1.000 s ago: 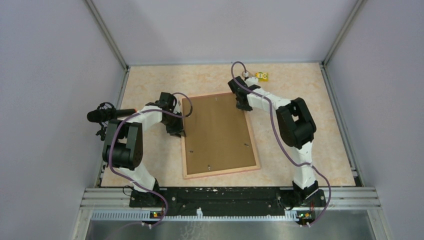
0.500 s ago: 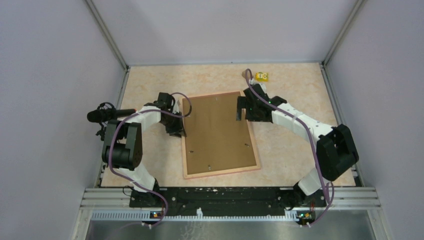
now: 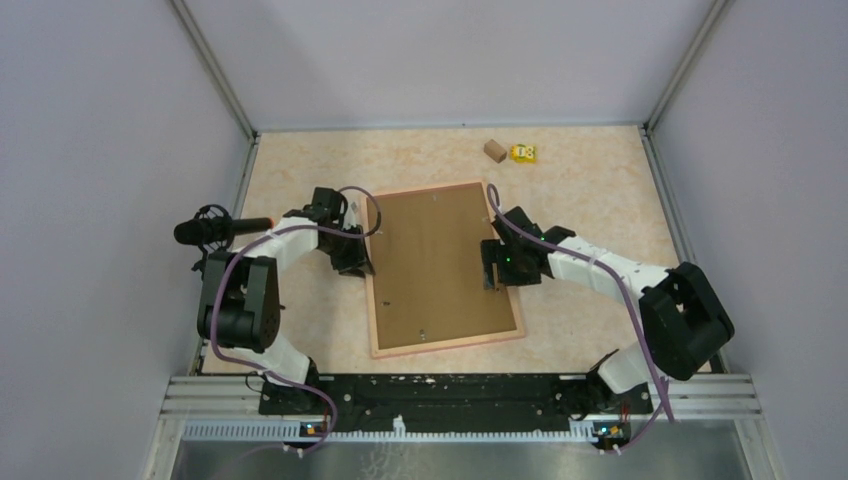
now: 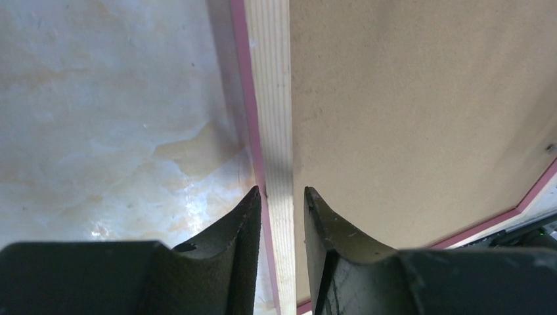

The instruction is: Put the photo into the frame

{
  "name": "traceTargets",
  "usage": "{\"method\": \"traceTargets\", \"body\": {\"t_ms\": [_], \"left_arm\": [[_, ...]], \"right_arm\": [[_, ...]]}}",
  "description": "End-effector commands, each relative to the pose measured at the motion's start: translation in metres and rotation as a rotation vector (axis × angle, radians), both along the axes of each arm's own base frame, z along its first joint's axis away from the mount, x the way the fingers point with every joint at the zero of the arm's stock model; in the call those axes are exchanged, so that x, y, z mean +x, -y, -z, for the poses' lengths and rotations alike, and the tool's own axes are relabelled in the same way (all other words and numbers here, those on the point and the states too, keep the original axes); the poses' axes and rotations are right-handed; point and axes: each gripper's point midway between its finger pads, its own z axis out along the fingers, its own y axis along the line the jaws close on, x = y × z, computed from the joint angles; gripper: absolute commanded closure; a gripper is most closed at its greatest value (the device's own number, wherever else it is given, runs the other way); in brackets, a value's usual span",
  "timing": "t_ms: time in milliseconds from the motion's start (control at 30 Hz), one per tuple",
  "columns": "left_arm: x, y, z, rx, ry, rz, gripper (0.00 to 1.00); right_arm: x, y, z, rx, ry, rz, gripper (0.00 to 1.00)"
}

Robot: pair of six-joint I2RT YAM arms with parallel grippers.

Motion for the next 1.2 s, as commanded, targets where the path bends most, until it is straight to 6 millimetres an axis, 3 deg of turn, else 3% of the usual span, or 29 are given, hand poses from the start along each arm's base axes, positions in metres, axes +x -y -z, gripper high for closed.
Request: {"method": "traceTargets", "body": {"t_ms": [0, 233, 433, 1167], "left_arm": [[0.003, -0.001, -0.008, -0.001, 0.027, -0.006, 0.66], [-0.008, -0.002, 0.013, 0.008, -0.019, 0.016, 0.68], [-0.006, -0.005, 0.013, 0.025, -0.009, 0.017, 0.69], [-0.005, -0.003, 0.013, -0.008, -0.011, 0.011, 0.74]], "right_arm": [[0.015, 0.004, -0.019, -0.014, 0.143, -0.037, 0.29], [0.015, 0.004, -0.006, -0.042, 0.119, -0.051, 0.46], [0.010, 0.007, 0.007, -0.082, 0.094, -0.064, 0.51], [0.010, -0.002, 0.026, -0.187, 0.089, -0.095, 0.55]]}}
